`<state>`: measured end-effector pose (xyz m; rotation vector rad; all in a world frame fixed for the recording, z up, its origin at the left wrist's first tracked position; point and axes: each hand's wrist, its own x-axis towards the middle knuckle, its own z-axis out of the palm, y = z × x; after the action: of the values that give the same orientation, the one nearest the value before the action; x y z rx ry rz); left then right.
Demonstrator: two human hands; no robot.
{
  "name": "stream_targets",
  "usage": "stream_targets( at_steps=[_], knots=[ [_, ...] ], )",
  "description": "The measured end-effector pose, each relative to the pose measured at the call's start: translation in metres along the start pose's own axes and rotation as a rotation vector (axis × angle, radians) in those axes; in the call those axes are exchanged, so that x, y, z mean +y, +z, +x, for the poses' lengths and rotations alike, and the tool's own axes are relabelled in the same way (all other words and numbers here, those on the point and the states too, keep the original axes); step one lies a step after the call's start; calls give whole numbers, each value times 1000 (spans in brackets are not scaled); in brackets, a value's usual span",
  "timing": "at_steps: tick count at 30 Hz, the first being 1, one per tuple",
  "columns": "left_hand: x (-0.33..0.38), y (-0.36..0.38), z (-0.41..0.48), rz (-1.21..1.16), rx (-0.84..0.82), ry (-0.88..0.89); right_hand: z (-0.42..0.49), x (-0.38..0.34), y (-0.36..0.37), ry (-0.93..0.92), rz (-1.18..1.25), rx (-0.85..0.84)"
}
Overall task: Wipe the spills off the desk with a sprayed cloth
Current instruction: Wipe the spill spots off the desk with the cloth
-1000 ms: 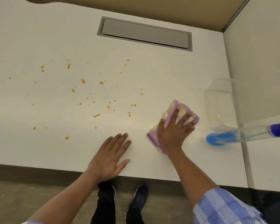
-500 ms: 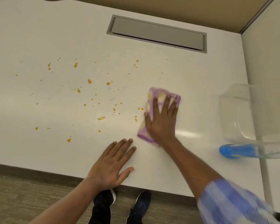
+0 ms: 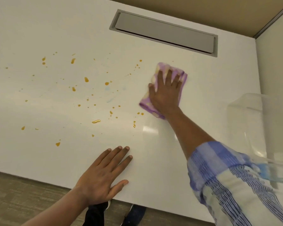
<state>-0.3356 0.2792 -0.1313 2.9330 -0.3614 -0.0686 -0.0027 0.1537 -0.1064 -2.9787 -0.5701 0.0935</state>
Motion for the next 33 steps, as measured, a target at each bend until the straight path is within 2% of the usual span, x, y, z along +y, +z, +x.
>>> stream_targets(
  at_steps=[4,7,9,12,14,16,18,21,25,27,29,31,33],
  knots=[
    [1,-3,1,3,-18,-3,-86,-1,14,-264,45,5],
    [1,-3,1,9,-34,2,-96,37,9,-333,53,-8],
    [0,-3,1,15,-42,1,-50,64,-1,-270,-15,-13],
    [0,0,1,31,-43,5,34,85,-15,-52,-84,-34],
    [0,2,1,49,-39,10,72,76,-20,36,-52,-21],
    [-1,2,1,62,-37,13,86,53,-19,31,-23,-3],
    [-1,2,1,67,-34,10,78,29,-18,-77,-21,-8],
    [1,0,1,71,-40,5,18,2,-8,-273,-5,-36],
    [1,-2,2,79,-58,-6,-54,25,-2,-406,52,-79],
    [1,-2,2,72,-71,-10,-32,52,-10,-363,22,-89],
    [1,-1,2,64,-71,-10,10,67,-19,-198,-36,-94],
    [1,1,1,64,-66,-12,48,63,-21,-27,-30,-67],
    [1,2,1,72,-64,-12,67,44,-18,61,10,-63]
  ],
)
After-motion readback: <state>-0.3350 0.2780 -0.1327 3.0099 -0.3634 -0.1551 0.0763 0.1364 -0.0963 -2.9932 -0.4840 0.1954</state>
